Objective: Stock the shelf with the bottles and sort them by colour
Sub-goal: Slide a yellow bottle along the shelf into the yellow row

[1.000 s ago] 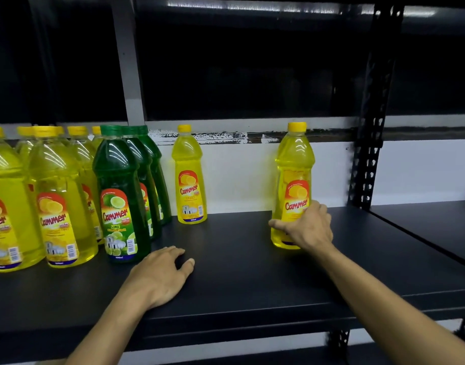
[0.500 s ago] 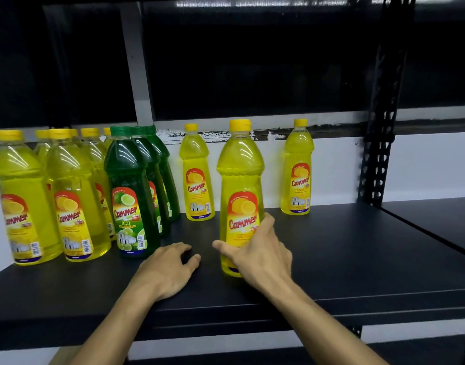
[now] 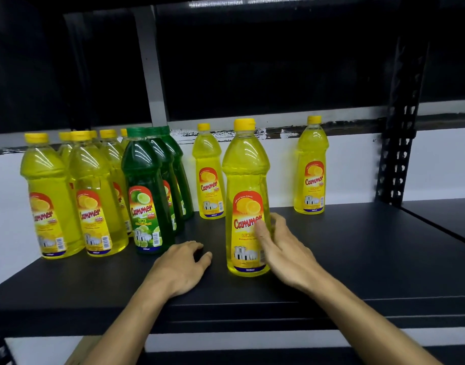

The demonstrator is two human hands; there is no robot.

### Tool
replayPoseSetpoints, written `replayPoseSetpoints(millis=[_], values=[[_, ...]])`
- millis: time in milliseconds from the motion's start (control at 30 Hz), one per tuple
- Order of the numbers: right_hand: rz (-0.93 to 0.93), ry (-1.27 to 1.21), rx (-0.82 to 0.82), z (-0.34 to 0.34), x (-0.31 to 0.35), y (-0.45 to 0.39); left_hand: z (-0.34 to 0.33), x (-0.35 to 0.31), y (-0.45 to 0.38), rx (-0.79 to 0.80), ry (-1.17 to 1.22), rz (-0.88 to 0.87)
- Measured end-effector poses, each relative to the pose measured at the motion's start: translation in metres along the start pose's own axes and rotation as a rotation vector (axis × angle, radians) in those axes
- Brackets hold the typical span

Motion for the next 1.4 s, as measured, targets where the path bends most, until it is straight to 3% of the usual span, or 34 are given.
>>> replayPoseSetpoints(millis=[167,267,400,467,633,767,933,1400], values=[[-0.097,-0.056,-0.046,0.024,-0.027,-0.011,0.002,-0.002,0.003,-0.021,-0.025,-0.007],[-0.125,0.102,-0.039,0.034,-0.04,-0.025,0.008,-0.006,0.008,-0.078,0.016,-0.057],[-0.127,0.372,0.015,0.035,-0.061,-0.034,0.026,-0.011,0.024,-0.286,0.343,-0.262],[-0.109,0.446,0.071,0.026,-0.07,-0.033,0.03,-0.018,0.032,-0.339,0.465,-0.279],[-0.075,0.578,0.185,0.007,-0.081,-0.035,0.01,-0.07,0.045,-0.306,0.637,-0.08],[-0.077,0.599,0.211,0.002,-0.086,-0.037,-0.009,-0.102,0.045,-0.359,0.439,0.131],[-0.069,0.602,0.21,0.003,-0.087,-0.037,-0.006,-0.091,0.028,-0.413,0.333,0.18],[-0.078,0.567,0.191,0.005,-0.082,-0.034,0.009,-0.02,-0.078,-0.463,0.521,0.285]])
Point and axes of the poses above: each hand's wrist, its own y-axis away from the middle knuckle, its own z-axis out of the back of the hand, x = y × z, the point moved 6 cm from there along -y, towards the middle knuckle, and after that the axes turned 7 degrees about y, right-handed, at the moved point
